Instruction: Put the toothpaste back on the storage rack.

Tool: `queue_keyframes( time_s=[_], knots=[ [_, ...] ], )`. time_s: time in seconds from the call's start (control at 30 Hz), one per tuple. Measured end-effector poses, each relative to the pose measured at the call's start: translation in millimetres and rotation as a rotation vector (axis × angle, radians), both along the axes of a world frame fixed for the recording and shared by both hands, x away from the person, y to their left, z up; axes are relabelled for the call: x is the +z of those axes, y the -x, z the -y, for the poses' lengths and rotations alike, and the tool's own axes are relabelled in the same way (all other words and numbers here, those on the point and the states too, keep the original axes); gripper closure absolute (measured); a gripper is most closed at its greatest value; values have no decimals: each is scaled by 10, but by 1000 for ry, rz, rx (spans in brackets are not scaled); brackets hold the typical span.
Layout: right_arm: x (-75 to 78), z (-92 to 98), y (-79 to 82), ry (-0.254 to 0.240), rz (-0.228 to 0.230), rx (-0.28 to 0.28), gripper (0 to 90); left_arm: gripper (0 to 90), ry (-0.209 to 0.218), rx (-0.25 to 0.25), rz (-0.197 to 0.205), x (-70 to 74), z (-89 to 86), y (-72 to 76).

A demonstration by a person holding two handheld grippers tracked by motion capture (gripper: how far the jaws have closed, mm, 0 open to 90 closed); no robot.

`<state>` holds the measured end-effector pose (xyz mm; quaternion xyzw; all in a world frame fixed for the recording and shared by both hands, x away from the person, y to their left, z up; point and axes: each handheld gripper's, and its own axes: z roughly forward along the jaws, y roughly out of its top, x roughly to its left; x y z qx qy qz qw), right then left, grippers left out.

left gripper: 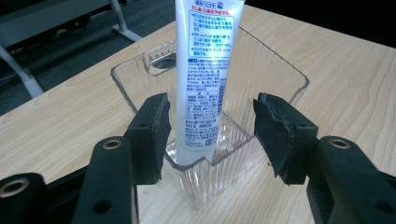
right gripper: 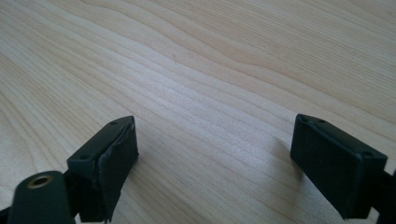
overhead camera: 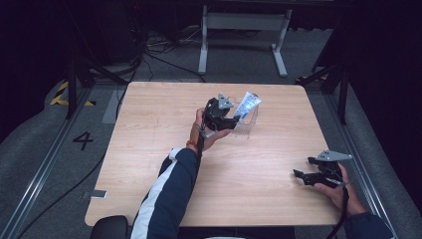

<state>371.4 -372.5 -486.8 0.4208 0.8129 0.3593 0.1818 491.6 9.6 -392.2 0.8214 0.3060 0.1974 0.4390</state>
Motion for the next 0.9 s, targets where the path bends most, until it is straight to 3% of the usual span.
queue_keyframes(
  time_s=[0.37, 0.67, 0.8, 0.9],
  knots=[
    [0, 0, 0, 0, 0, 0, 149, 452, -71, -38, 15, 53, -82, 130],
    [0, 0, 0, 0, 0, 0, 149, 415, -127, -49, 5, 38, -167, 215],
    [0, 0, 0, 0, 0, 0, 149, 398, -185, -57, 8, 46, -177, 252],
    [0, 0, 0, 0, 0, 0, 149, 393, -201, -62, 5, 53, -185, 280]
  ],
)
